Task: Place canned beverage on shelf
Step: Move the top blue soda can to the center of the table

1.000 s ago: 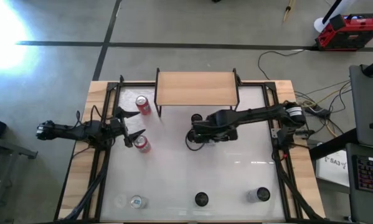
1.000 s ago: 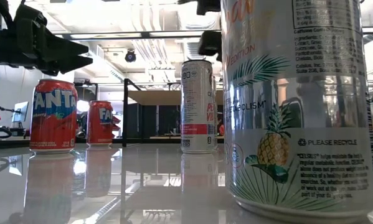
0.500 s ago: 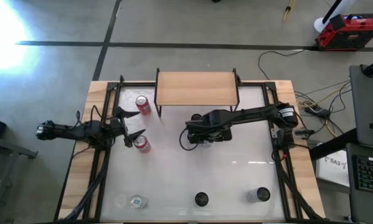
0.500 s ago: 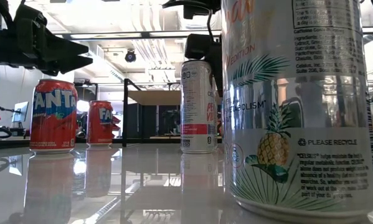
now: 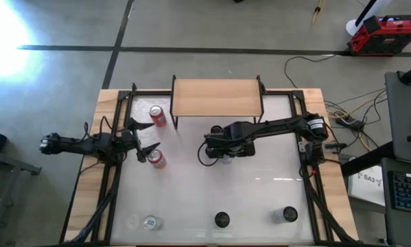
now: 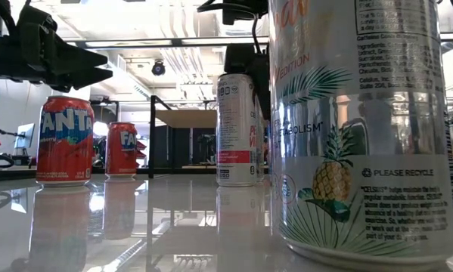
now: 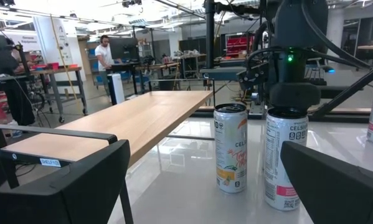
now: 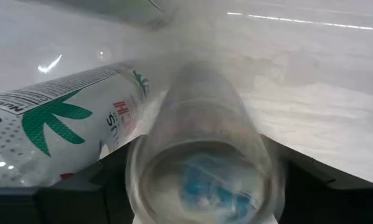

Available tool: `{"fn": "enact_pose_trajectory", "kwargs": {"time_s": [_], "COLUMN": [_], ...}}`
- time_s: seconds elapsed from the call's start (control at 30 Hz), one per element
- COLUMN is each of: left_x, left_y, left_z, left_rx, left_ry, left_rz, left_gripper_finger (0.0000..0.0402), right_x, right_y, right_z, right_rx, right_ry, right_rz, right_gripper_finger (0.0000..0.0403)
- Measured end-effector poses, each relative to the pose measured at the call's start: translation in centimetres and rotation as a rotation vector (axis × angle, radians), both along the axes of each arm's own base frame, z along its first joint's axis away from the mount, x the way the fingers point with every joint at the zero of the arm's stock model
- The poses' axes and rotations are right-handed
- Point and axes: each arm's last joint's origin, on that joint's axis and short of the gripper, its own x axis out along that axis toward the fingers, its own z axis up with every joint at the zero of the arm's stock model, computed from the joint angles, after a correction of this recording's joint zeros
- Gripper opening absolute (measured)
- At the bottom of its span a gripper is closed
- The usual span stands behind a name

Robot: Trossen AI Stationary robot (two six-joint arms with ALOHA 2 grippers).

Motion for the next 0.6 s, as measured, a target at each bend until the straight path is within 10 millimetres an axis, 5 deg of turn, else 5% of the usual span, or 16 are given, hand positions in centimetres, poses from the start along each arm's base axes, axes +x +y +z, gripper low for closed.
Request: {"fn": "enact_pose_trajectory", "kwargs": {"time_s": [0.23, 0.6], "left_x": [0.0, 0.0], "left_y": [0.0, 0.0], "left_z": [0.0, 0.0], "left_rx": [0.000, 0.000], "left_ry": [0.000, 0.000], "left_rz": [0.000, -0.001], "left_gripper_finger": [0.0400, 0.0400], "right_x": [-0.8, -2.6], "right_y": [0.1, 0.9], "right_z": [0.8, 6.1], "right_rx": [0.029, -0.050], "right_ry": [0.024, -0.104], "right_rz": [-0.023, 0.109], "right_gripper_finger": [0.0297, 0.0306]}}
